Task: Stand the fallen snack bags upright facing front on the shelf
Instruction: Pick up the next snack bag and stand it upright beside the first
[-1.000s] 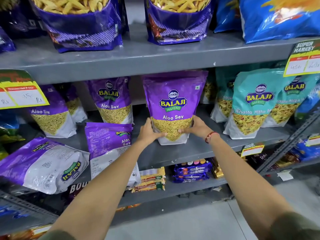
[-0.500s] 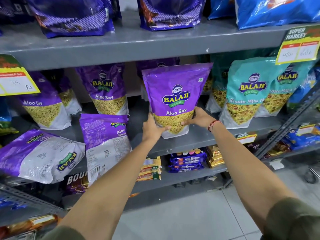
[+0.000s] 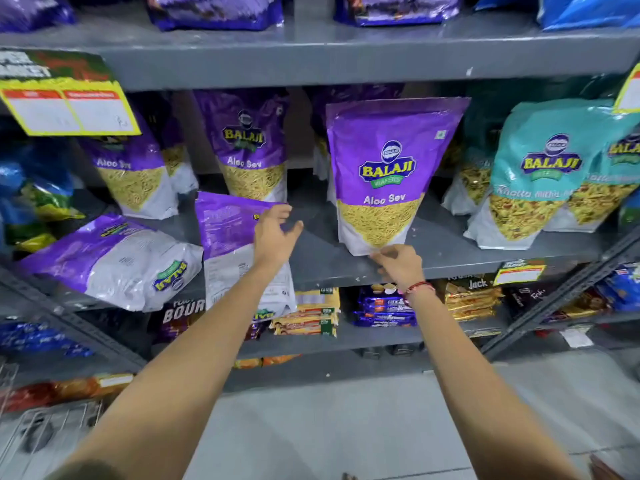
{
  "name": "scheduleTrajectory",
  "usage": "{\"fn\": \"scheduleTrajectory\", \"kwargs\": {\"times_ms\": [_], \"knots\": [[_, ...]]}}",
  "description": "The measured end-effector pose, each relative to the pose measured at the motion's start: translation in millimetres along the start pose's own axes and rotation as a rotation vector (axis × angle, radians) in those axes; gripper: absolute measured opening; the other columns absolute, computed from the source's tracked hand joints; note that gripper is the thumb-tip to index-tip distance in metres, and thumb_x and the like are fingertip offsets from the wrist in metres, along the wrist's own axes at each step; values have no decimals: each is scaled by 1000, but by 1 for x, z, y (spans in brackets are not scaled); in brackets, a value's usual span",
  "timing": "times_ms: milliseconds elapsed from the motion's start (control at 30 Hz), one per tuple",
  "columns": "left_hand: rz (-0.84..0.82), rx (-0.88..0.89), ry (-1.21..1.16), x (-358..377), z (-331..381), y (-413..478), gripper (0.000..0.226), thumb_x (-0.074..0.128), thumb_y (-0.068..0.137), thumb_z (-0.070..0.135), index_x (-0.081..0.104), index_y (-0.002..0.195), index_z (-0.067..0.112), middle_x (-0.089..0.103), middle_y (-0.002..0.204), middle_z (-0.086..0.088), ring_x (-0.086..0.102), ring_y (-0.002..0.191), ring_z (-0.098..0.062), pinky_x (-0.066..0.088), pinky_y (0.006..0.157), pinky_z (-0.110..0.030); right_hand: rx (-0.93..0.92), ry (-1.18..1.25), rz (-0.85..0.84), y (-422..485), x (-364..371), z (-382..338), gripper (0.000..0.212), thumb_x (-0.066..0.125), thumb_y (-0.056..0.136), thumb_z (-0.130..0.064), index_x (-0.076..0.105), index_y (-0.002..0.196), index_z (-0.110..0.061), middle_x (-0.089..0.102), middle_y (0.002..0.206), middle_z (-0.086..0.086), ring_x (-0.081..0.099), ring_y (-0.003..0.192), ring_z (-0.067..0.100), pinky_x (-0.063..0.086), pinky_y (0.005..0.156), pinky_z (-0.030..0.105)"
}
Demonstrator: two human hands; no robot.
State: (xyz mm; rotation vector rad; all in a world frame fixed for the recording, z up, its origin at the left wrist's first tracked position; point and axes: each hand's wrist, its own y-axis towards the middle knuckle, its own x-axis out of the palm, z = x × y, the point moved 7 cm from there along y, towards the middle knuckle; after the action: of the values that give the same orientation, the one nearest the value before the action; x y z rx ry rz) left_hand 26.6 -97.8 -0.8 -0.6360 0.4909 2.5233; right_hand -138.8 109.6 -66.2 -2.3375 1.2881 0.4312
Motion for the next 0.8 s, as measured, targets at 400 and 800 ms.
{"fn": "scheduleTrajectory", "kwargs": {"times_ms": [400, 800], "knots": [[30, -522, 31, -90, -130, -60, 74, 58, 66, 65, 57, 104, 2, 65, 98, -24, 60, 96, -38, 46, 85, -45, 11, 97, -416, -57, 157, -65, 47, 60, 84, -53, 47, 62, -13, 52, 67, 8, 55, 70, 26, 42, 67, 34], [-569, -729, -744, -64, -80, -83, 21, 69, 76, 21, 67, 96, 16, 76, 89, -9, 72, 81, -22, 61, 70, -35, 238, 479, -773, -73, 160, -88, 60, 62, 77, -62, 69, 111, -12, 73, 103, 10, 67, 103, 25, 48, 100, 41]]}}
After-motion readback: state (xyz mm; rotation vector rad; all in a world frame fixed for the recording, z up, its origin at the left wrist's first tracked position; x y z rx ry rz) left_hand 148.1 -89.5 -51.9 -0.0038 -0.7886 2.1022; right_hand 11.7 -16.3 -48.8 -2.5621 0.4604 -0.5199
